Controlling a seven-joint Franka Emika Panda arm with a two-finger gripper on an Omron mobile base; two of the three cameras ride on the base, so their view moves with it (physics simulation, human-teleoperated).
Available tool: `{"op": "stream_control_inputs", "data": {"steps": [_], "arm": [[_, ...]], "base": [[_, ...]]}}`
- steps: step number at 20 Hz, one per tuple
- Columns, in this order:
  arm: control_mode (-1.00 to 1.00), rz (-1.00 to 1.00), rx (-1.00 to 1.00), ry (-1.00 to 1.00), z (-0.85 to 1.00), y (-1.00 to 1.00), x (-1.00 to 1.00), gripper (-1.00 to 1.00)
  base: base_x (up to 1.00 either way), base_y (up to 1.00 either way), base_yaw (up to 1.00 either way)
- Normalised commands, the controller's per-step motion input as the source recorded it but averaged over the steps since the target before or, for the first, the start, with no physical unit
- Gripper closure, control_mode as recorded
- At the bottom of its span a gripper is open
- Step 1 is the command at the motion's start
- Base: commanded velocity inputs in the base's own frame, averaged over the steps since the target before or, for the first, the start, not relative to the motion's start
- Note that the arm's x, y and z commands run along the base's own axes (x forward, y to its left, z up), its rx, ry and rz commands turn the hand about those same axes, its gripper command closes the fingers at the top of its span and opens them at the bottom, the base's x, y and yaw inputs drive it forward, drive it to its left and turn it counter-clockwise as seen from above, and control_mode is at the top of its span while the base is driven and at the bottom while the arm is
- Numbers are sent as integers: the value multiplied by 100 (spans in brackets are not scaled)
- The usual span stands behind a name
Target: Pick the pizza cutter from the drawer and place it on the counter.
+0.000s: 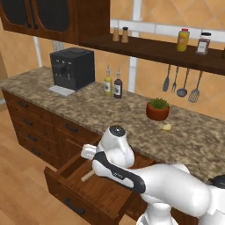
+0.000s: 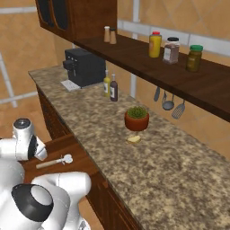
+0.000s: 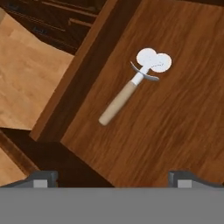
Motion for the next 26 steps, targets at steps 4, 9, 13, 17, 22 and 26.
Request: {"op": "stream_control_inputs", "data": {"steps": [4, 9, 13, 17, 22, 26], "arm": [[-100, -2, -2, 26, -5, 0, 20, -100], [-100, 0, -3, 21, -8, 0, 19, -100], [-100, 0, -7, 1, -35, 0, 0, -100], [-100, 0, -7, 0, -37, 0, 0, -100], [-100, 0, -1, -1, -32, 0, 0, -100], [-100, 0, 0, -8, -35, 0, 1, -100]], "base": [[0, 0, 0], [0, 0, 0], [0, 0, 0], [0, 0, 0], [0, 0, 0], [0, 0, 0]]}}
